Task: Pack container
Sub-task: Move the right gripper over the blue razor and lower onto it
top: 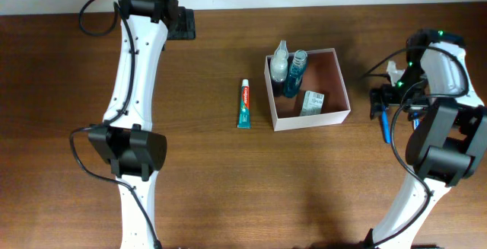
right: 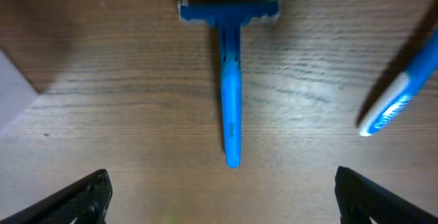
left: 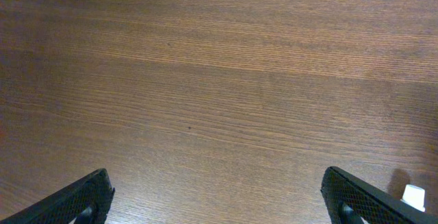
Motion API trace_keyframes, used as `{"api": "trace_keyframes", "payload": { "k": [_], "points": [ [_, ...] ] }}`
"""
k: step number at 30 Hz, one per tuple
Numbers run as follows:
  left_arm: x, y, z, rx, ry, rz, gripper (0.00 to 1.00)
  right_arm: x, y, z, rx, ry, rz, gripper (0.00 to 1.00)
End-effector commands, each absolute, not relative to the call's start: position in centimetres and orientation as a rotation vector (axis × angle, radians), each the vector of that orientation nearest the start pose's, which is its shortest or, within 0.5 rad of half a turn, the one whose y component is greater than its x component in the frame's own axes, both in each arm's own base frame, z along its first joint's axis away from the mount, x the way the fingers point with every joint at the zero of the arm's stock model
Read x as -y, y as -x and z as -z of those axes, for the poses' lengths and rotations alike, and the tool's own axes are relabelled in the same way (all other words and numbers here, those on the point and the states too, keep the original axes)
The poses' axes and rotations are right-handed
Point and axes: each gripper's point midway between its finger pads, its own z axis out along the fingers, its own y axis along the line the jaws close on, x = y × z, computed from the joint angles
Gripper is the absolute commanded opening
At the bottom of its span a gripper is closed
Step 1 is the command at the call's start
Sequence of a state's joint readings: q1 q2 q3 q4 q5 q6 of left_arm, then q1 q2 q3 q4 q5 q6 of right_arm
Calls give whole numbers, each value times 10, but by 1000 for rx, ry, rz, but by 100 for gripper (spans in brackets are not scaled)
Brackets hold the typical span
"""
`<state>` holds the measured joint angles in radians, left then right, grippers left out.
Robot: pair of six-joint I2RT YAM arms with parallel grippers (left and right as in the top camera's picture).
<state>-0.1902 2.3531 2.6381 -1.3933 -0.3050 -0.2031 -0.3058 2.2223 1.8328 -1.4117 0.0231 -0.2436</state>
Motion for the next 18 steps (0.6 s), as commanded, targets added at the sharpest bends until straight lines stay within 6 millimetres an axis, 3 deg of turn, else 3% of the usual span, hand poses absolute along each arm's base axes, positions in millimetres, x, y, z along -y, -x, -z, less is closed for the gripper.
{"api": "trace_keyframes", "payload": {
  "k": [1,18],
  "points": [
    [45,-532,-210,-2619,131,-298,99,114,-346,-31,-3409,-82,-61,99],
    [45,-532,-210,-2619,131,-298,99,118,-360,-8,-3333,-84,-30,97]
  ]
}}
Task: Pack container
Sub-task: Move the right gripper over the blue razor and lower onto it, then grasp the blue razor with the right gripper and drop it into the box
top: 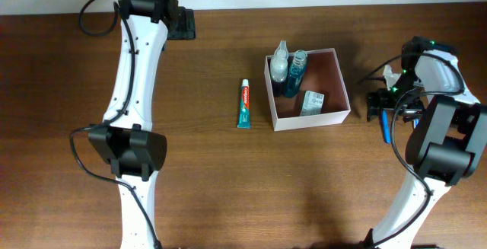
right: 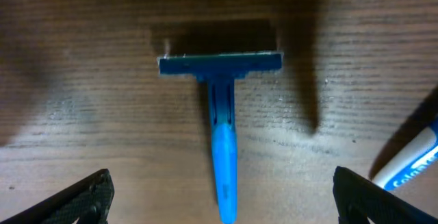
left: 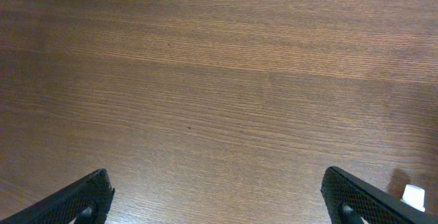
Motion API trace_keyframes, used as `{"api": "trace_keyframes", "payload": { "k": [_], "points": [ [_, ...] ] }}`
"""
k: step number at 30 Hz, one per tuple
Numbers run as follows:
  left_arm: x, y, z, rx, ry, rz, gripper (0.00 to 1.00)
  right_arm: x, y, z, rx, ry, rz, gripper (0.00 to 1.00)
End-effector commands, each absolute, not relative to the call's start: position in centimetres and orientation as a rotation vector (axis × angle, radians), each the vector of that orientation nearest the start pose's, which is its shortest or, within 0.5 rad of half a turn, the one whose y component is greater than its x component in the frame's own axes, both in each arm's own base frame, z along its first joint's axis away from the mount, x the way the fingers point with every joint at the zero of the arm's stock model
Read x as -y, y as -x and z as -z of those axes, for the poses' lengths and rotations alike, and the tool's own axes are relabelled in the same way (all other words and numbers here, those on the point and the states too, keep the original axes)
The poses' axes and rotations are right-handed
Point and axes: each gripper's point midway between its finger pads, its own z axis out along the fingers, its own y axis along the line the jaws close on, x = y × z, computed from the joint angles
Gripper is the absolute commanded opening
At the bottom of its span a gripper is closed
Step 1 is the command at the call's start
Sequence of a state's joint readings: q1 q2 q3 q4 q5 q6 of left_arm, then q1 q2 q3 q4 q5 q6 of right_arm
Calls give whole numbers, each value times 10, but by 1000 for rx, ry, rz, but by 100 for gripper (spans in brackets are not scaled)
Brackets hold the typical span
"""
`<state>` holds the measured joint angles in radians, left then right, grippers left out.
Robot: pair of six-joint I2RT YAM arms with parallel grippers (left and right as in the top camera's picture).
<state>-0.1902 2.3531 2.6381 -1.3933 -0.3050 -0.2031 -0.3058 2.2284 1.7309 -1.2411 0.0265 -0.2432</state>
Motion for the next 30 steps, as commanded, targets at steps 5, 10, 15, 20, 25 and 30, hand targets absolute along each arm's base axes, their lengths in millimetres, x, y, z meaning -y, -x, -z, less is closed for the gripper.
{"api": "trace_keyframes", "payload": {
  "k": [5,10,15,20,25,30],
  "points": [
    [45,-532,-210,-2619,132,-298,99,117,-357,-1,-3336,-84,-31,95],
    [45,-533,-210,-2615,132,-297,99,117,-358,1,-3330,-83,-28,90],
    [45,-533,-210,-2615,132,-298,100,118,-361,4,-3311,-84,-19,85],
    [45,-533,-210,-2616,132,-298,99,118,-362,10,-3302,-84,-15,81],
    [45,-533,-210,-2616,132,-298,99,118,-359,17,-3301,-84,-13,80],
    [45,-533,-210,-2616,132,-298,99,118,-361,17,-3294,-84,-11,74]
  ]
}}
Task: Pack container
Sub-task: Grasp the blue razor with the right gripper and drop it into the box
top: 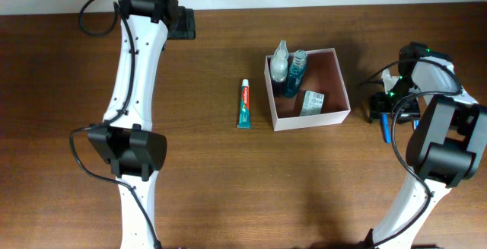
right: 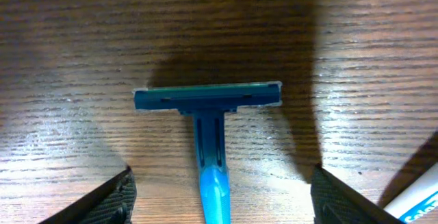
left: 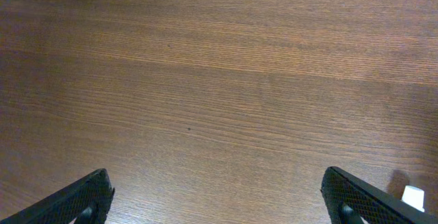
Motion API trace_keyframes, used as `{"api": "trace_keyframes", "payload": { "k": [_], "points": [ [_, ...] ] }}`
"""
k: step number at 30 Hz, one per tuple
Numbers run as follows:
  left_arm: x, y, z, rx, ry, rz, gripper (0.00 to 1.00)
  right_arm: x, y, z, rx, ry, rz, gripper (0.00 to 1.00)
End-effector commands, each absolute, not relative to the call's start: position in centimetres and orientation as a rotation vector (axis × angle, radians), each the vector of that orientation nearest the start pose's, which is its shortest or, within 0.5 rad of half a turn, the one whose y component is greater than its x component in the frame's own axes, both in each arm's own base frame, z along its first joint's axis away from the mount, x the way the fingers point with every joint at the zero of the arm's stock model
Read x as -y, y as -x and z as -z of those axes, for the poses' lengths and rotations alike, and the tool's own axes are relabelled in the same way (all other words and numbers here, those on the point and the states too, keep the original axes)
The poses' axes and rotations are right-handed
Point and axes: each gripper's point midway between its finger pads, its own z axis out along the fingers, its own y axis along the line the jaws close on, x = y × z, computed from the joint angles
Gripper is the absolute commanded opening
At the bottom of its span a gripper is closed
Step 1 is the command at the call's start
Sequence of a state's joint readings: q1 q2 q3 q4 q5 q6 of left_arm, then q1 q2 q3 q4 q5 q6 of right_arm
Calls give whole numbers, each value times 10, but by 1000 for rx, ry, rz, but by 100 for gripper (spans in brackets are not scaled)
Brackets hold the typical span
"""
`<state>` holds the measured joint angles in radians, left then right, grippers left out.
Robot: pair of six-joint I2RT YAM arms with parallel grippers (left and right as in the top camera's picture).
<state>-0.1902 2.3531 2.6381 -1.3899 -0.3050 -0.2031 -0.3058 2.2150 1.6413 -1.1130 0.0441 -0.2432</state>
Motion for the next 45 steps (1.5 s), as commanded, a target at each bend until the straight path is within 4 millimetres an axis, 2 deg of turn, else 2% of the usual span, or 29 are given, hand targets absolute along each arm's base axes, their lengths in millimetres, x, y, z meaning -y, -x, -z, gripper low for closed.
{"api": "trace_keyframes", "payload": {
  "k": [1,4,6,8,9,11,14,20,25,30,33,36,37,38,42,45],
  "points": [
    [45,-533,-210,-2615,132,-298,99,118,-361,17,-3294,-84,-11,70],
    [45,-533,-210,-2615,132,-298,99,118,-361,17,-3295,-84,-11,65],
    [45,-533,-210,-2615,132,-298,99,118,-361,17,-3295,-84,-12,53],
    [45,-533,-210,-2615,132,-298,99,118,-361,17,-3295,-84,-12,48],
    [45,-533,-210,-2616,132,-298,99,118,-361,17,-3295,-84,-12,41],
    [45,-533,-210,-2615,132,-298,99,118,-361,17,-3295,-84,-12,35],
    [45,-533,-210,-2616,132,-298,99,118,-361,17,-3295,-84,-12,20],
    [45,-533,-210,-2615,132,-298,99,118,-362,15,-3293,-84,-11,18],
    [45,-533,-211,-2614,132,-297,99,120,-366,7,-3287,-84,-9,4],
    [45,-535,-211,-2607,134,-294,99,122,-375,-6,-3269,-94,0,4],
    [46,-535,-212,-2605,134,-294,99,124,-384,-21,-3247,-116,5,3],
    [46,-535,-212,-2604,134,-293,100,126,-396,-48,-3215,-186,14,4],
    [46,-536,-212,-2602,135,-292,99,123,-403,-70,-3191,-218,4,3],
    [46,-536,-212,-2600,135,-291,99,119,-408,-83,-3172,-230,-22,4],
    [46,-538,-213,-2590,137,-288,99,82,-432,-136,-3055,-197,-241,4],
    [46,-539,-213,-2589,137,-286,99,51,-446,-166,-2969,-172,-366,4]
  ]
}}
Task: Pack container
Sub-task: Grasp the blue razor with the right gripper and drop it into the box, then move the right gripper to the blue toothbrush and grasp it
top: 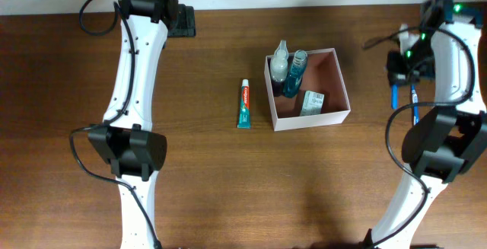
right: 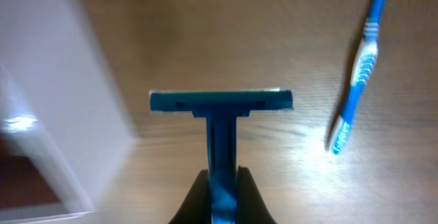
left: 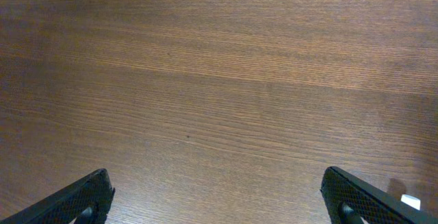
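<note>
The container is a white-walled box (top: 346, 97) with a brown floor, at mid-table. It holds a clear spray bottle (top: 280, 62), a blue bottle (top: 295, 74) and a small packet (top: 312, 102). My right gripper (right: 220, 183) is shut on the handle of a blue razor (right: 220, 102), held above the table just right of the box, whose white wall (right: 41, 114) shows at left. A blue toothbrush (right: 356, 80) lies on the table beyond. A toothpaste tube (top: 243, 103) lies left of the box. My left gripper (left: 219, 200) is open over bare wood at the back left.
The wooden table (top: 228, 188) carries only these items. A small white object (left: 410, 201) peeks in at the lower right corner of the left wrist view. The left arm (top: 133, 74) stretches along the table's left side.
My right gripper was open with its fingers either side of the razor lying on the table. Now it is shut on the razor handle, raised and further back, beside the box. The left arm barely shifted.
My right gripper hung open above the razor on the table right of the box, then stood lower over it, then down astride it. Now it holds the razor off the table near the box. The left gripper stayed open at the back left.
</note>
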Motion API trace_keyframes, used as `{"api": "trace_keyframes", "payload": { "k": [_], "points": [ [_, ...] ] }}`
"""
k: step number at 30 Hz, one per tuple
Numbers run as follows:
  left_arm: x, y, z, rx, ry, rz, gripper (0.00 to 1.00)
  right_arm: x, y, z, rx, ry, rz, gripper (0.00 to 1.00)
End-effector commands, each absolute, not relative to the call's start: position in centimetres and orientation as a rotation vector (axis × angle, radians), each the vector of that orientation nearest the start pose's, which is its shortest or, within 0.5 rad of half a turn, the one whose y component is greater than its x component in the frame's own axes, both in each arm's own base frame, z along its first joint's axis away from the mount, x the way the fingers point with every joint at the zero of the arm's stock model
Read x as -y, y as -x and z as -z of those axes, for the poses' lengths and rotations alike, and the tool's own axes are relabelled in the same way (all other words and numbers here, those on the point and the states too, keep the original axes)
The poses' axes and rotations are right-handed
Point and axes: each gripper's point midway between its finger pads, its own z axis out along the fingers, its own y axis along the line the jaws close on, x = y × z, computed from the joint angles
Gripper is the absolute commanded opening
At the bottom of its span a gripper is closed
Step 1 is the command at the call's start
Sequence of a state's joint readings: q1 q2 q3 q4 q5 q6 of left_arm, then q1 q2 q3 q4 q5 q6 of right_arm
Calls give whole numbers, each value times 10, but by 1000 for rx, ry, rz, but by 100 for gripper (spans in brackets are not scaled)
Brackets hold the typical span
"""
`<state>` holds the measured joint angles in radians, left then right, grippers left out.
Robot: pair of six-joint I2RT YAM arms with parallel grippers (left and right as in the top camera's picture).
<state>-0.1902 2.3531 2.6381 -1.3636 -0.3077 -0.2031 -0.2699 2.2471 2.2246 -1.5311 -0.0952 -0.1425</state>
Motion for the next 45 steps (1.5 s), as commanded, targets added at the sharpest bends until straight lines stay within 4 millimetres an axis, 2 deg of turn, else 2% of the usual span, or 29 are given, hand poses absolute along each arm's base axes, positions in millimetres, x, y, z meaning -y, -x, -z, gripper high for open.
{"api": "trace_keyframes", "payload": {
  "k": [1,4,8,13,25,29,31,34,37,39,42,45],
  "points": [
    [46,-539,-213,-2590,137,-287,99,42,-450,-171,-2949,-167,-396,4],
    [46,-539,-213,-2589,137,-287,100,18,-457,-176,-2929,-93,-422,4],
    [46,-538,-213,-2593,136,-288,99,-13,-461,-169,-2941,12,-420,4],
    [46,-538,-213,-2593,136,-288,99,-34,-465,-167,-2931,83,-422,4],
    [46,-537,-212,-2599,135,-291,100,-36,-466,-166,-2932,96,-403,19],
    [46,-537,-212,-2598,135,-291,100,-33,-466,-165,-2934,92,-386,20],
    [46,-537,-212,-2599,135,-291,99,-24,-467,-165,-2938,74,-340,20],
    [46,-536,-212,-2601,134,-292,100,4,-468,-166,-2941,-13,-254,24],
    [46,-535,-212,-2605,134,-293,99,43,-464,-167,-2941,-139,-187,29],
    [46,-535,-211,-2606,133,-294,99,77,-457,-166,-2952,-233,-123,33],
    [46,-535,-212,-2605,134,-293,100,128,-444,-163,-2956,-361,-11,34],
    [46,-537,-212,-2598,135,-290,99,168,-431,-158,-2961,-474,72,33]
  ]
}}
